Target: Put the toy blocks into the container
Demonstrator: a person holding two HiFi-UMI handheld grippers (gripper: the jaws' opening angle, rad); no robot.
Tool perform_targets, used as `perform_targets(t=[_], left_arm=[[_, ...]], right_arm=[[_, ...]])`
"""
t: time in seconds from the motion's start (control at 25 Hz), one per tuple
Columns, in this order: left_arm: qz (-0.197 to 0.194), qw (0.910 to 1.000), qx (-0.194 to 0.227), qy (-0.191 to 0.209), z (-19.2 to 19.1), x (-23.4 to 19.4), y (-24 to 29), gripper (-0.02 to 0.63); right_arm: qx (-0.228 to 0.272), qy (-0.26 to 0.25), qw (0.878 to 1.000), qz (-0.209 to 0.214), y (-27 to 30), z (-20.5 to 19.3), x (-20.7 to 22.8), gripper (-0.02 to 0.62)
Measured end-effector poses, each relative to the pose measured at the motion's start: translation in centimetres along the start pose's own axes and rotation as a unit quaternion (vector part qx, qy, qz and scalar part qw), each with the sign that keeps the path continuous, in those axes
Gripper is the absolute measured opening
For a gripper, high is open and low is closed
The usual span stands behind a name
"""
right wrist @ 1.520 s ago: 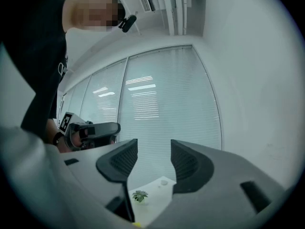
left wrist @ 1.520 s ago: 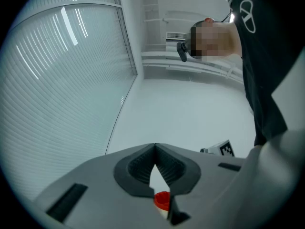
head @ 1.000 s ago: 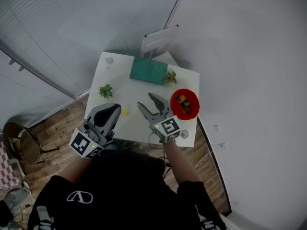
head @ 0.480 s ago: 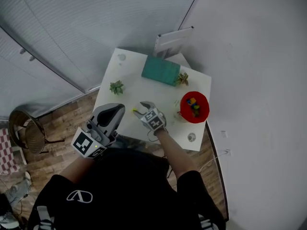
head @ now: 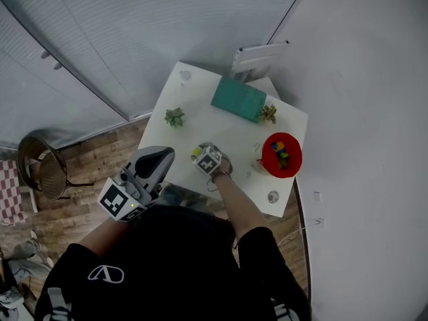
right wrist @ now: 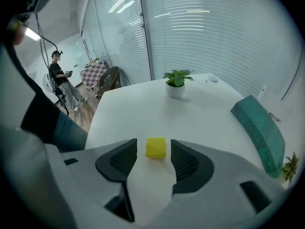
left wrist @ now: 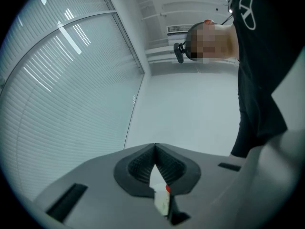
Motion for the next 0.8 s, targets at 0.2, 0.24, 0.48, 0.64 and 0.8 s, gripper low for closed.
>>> perform_targets(t=[0.2,0.24,0.48,0.64,0.8], left_arm=[[0.009,0.9999,-0.007,0.0,-0.2,0.0,-0.9,0.005],[0.01,0.9999,-0.008,0.0,-0.3,0.0,-1.0,0.005],[0.012,0.9999,-0.01,0.001,-0.1,0.1,-1.4,0.005],[0.002,1.0,-0.006,-0.002,0.0,0.2,-1.2,0.005],[-0.012,0.9999,-0.001,-0.007,0.1,0.1,-0.5,0.005]], right_arm=[[-0.042,-0.012,0.999,0.01,1.7,-0.2,0.1,0.22],[-0.048,-0.015,0.999,0.012,1.9,-0.2,0.1,0.194],[-0.053,-0.013,0.998,0.026,1.9,-0.1,-0.2,0.147],[-0.024,-0.005,1.0,0.018,0.0,0.8,-0.2,0.146],[0.042,0.021,0.999,-0.012,-3.8,2.0,0.8,0.146]])
Point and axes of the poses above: the fingertips, and each gripper's own axes: y forward along the fingers, x to its right, z out of its top, the point moved 7 cm from there along -y, backward along the fingers, and after that the axes turned 3 degrees about -y, right-handed, at the moved point
